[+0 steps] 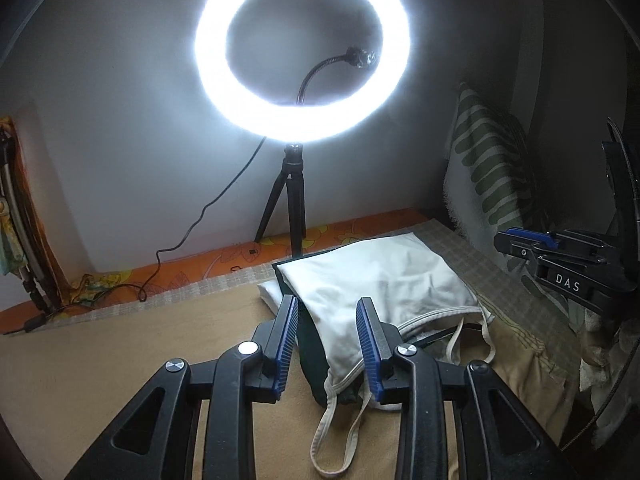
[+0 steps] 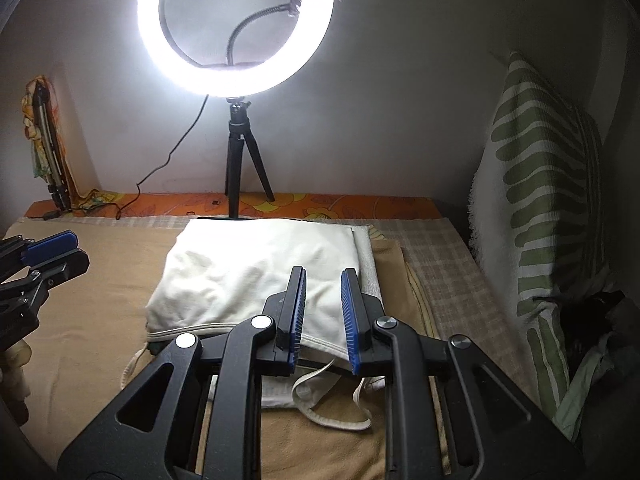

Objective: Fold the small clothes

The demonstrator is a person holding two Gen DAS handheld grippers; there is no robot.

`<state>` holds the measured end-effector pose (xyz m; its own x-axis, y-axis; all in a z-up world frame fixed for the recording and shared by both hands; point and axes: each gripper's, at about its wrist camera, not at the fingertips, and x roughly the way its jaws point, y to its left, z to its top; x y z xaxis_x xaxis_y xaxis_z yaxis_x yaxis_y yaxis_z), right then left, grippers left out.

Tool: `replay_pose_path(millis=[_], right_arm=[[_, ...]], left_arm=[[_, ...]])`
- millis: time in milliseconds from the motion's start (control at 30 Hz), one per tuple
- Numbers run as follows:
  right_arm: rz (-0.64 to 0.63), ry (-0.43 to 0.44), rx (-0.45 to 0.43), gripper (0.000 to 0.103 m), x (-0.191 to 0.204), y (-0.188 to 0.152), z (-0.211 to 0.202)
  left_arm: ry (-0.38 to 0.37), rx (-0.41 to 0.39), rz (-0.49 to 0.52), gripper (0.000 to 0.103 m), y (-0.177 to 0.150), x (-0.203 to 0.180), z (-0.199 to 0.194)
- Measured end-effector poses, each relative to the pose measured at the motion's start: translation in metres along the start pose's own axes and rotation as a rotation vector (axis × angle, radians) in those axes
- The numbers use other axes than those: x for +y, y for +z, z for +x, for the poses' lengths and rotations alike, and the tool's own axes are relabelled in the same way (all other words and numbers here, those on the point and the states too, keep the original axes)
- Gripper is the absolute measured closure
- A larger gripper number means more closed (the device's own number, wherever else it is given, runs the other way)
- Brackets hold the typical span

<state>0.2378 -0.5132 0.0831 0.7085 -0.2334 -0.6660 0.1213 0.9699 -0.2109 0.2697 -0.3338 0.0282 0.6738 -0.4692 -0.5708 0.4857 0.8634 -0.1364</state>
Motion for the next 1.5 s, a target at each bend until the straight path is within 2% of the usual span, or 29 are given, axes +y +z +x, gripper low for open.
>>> replay_pose_path(millis=[300, 533, 567, 600, 667, 1033, 1100, 1333, 1433, 1500], right_arm=[[0.026, 0.043, -0.055, 0.086, 0.036, -0.012, -0.073], [0.039, 0.07, -0.073, 0.085, 0.068, -0.04, -0.125], [0.046, 0.079, -0.075, 0.085, 0.072, -0.045, -0.13], [0.054, 0.081, -0.077, 0.079, 0.076, -0.05, -0.135], [0.067, 0.074, -0.085, 0.068, 0.083, -0.06, -0.143], [0.107, 0.082, -0.069, 0.067, 0.124, -0.111, -0.153], [0.105, 0.088, -0.065, 0.06, 0.131, -0.117, -0.151], [0.102, 0.098, -0.065, 0.044, 0.144, -0.131, -0.144], [0.114, 0.094, -0.086, 0.03, 0.143, -0.133, -0.143], [0.125, 0.087, -0.091, 0.014, 0.141, -0.135, -0.141]], left_arm=[[0.008, -0.062, 0.01, 0.072, -0.014, 0.009, -0.084], [-0.008, -0.084, 0.009, 0.066, -0.047, 0.016, -0.143], [-0.011, -0.083, 0.014, 0.066, -0.051, 0.015, -0.147], [-0.009, -0.084, 0.023, 0.066, -0.058, 0.015, -0.153], [-0.01, -0.086, 0.034, 0.062, -0.07, 0.016, -0.163], [-0.013, -0.062, 0.03, 0.041, -0.134, 0.035, -0.2], [-0.011, -0.058, 0.026, 0.036, -0.14, 0.039, -0.203], [0.025, -0.097, 0.051, 0.01, -0.151, 0.042, -0.212], [0.06, -0.109, 0.076, 0.0, -0.154, 0.042, -0.213], [0.077, -0.113, 0.089, 0.0, -0.156, 0.042, -0.213]])
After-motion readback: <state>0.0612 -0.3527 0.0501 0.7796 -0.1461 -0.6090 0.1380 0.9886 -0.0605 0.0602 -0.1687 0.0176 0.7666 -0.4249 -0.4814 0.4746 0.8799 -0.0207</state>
